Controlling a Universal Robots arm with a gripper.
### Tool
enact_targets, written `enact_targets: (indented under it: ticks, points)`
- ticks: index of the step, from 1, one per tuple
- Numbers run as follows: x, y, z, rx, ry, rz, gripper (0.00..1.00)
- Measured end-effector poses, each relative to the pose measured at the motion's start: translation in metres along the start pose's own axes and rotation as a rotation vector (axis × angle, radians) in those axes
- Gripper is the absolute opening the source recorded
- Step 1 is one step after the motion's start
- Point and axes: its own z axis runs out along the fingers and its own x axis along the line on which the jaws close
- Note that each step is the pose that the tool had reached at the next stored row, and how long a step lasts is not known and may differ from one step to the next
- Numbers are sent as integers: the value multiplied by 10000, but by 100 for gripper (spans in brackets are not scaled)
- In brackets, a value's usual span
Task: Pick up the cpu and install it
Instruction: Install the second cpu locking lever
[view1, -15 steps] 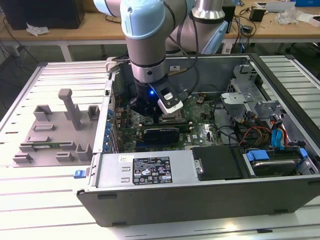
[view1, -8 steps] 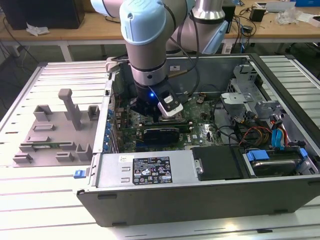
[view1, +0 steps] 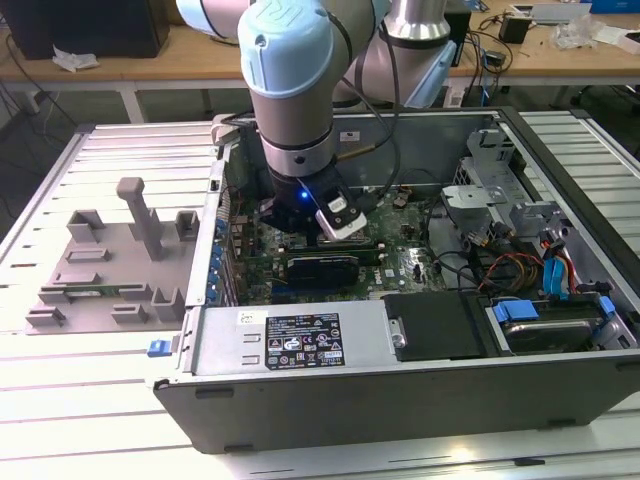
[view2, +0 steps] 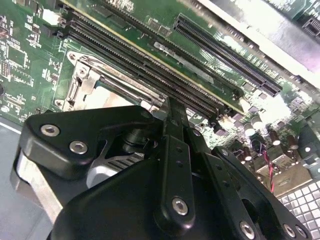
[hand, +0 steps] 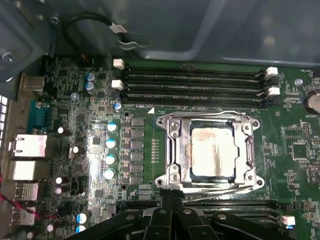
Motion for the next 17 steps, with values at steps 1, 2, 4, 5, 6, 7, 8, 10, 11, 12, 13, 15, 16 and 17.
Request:
enact_targets:
  ticks: [1, 2, 4, 5, 6, 7, 8, 10, 11, 12, 13, 15, 16, 17]
  points:
    - [1, -7, 3, -16, -1, 2, 11]
    - [2, -11, 18, -58, -2, 6, 11]
    - [4, -20, 51, -240, -5, 18, 11]
    - [5, -22, 59, -325, -9, 25, 11]
    - [6, -24, 66, -397, -10, 31, 11]
    - [7, -25, 75, -456, -12, 36, 11]
    - [8, -28, 84, -476, -13, 37, 11]
    - [10, -37, 101, -535, -12, 41, 11]
    - [12, -39, 110, -606, -14, 46, 11]
    - [14, -39, 116, -679, -16, 52, 11]
    - [19, -40, 122, -782, -20, 61, 11]
    - [33, -43, 138, -946, -24, 72, 11]
    - [43, -44, 146, -981, -25, 75, 11]
    - [48, -45, 149, -997, -25, 76, 11]
